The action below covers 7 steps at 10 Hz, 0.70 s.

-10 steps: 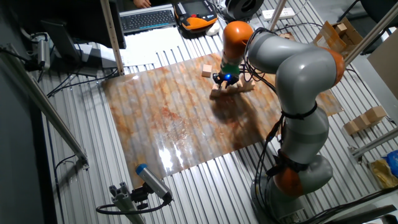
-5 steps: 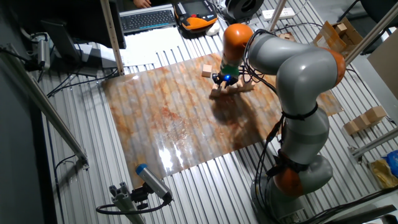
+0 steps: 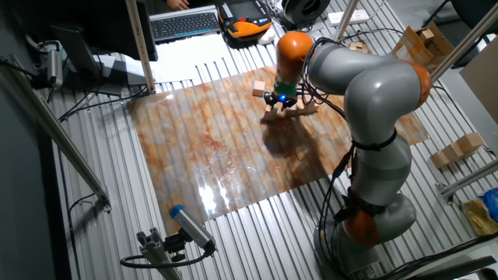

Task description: Stack the blocks into a pyramid shape

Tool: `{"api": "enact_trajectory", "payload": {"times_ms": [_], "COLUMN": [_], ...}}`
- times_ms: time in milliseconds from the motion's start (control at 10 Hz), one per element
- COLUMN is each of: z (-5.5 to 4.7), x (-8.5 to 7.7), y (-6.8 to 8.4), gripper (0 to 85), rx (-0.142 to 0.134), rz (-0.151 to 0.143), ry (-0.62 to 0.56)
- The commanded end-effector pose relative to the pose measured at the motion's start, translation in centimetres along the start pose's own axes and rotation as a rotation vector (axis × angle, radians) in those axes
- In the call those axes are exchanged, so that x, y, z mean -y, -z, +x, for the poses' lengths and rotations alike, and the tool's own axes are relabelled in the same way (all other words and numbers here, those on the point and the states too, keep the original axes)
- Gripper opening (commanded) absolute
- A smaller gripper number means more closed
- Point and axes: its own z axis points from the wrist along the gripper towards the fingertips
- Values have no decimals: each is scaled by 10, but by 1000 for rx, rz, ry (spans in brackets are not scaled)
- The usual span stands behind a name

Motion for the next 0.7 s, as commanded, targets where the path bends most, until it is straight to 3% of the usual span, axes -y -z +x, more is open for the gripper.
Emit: {"api": "enact_trajectory", "payload": {"times_ms": [0,300,600], "z": [0,0,-1], "x": [-1,-2,-4], "y": [0,-4,-5], "gripper": [510,510,510], "rx": [1,18,12], "rz": [-8,-12,-32], "ry": [-5,-14,-42]}}
